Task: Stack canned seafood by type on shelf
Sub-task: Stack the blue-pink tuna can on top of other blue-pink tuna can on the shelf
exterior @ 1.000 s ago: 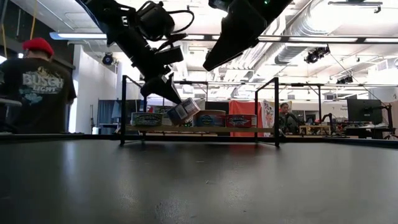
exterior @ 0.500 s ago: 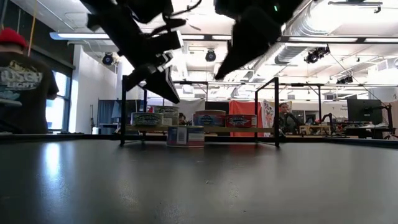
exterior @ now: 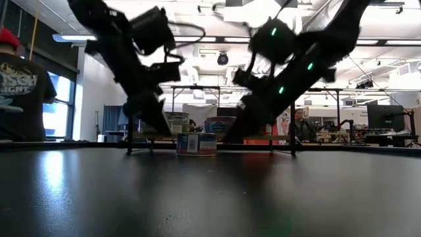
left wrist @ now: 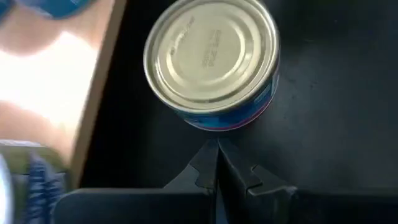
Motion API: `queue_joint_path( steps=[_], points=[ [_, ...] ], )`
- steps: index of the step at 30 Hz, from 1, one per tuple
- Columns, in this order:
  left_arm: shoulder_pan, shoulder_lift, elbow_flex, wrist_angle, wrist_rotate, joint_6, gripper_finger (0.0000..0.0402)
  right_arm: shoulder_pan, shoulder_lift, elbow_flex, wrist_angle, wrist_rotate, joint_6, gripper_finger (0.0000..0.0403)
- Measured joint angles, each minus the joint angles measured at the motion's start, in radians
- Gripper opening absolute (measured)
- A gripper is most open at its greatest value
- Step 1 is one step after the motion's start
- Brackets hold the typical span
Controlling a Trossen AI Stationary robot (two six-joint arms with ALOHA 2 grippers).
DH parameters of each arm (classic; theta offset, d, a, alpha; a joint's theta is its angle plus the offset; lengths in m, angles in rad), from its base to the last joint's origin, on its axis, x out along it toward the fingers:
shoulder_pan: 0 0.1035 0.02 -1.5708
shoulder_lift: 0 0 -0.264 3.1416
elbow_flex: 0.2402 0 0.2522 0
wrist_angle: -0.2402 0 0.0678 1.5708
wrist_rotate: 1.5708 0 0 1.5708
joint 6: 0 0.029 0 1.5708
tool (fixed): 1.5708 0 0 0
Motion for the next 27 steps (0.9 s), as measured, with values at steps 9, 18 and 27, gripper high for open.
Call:
queue_joint_path(
  steps=[9, 18, 27],
  points=[
    [0.049, 0.168, -0.01, 0.212, -0.031, 0.153, 0.0, -0.116, 0.138, 0.128, 0.004, -0.173, -0.157, 0.0307],
    [-0.088, 0.155, 0.001, 0.189, -0.016, 0.066, 0.0, -0.005, 0.026, 0.183, -0.252, -0.172, -0.065, 0.0307],
    [-0.261, 0.166, 0.0, 0.293, -0.029, -0.015, 0.0, 0.152, -0.073, 0.183, -0.302, -0.061, 0.135, 0.0307]
  ],
)
